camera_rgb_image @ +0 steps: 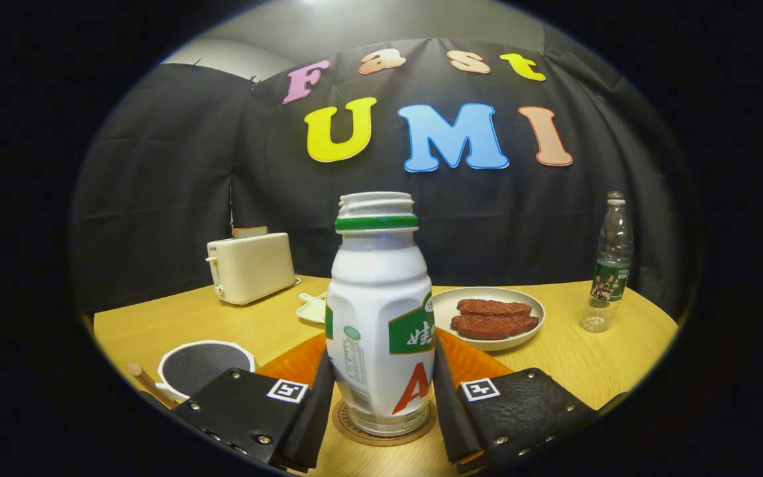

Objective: Take the bottle from table, then pour the juice into the cup, finally place the bottle on the coaster

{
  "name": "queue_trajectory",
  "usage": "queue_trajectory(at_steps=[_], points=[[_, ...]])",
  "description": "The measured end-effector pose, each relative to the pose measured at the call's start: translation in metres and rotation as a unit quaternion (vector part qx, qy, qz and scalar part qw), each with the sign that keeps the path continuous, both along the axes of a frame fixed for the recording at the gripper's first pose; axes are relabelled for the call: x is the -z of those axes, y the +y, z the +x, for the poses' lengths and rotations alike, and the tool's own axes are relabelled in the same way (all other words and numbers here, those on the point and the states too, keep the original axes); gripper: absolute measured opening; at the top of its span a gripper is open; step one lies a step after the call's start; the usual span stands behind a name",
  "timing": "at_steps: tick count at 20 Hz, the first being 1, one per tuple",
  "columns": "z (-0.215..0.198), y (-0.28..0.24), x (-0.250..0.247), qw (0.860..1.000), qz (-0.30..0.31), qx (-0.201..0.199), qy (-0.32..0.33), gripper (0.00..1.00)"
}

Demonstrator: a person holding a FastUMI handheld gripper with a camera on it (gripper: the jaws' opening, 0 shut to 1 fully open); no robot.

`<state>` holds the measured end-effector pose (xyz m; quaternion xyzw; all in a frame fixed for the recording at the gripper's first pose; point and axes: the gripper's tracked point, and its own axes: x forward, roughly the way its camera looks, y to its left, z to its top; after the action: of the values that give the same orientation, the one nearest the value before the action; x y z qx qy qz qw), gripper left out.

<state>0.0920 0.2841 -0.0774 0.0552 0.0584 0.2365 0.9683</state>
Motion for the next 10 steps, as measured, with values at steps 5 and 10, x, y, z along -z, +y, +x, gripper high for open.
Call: queue_trajectory(at_steps=[5,10], points=[[0.0004,0.0000,-0.0005,1.000,0.003,0.002,-0.006,0.69],[0.0011,0.0009,0.0024,1.000,-0.002,0.004,-0.004,0.75]])
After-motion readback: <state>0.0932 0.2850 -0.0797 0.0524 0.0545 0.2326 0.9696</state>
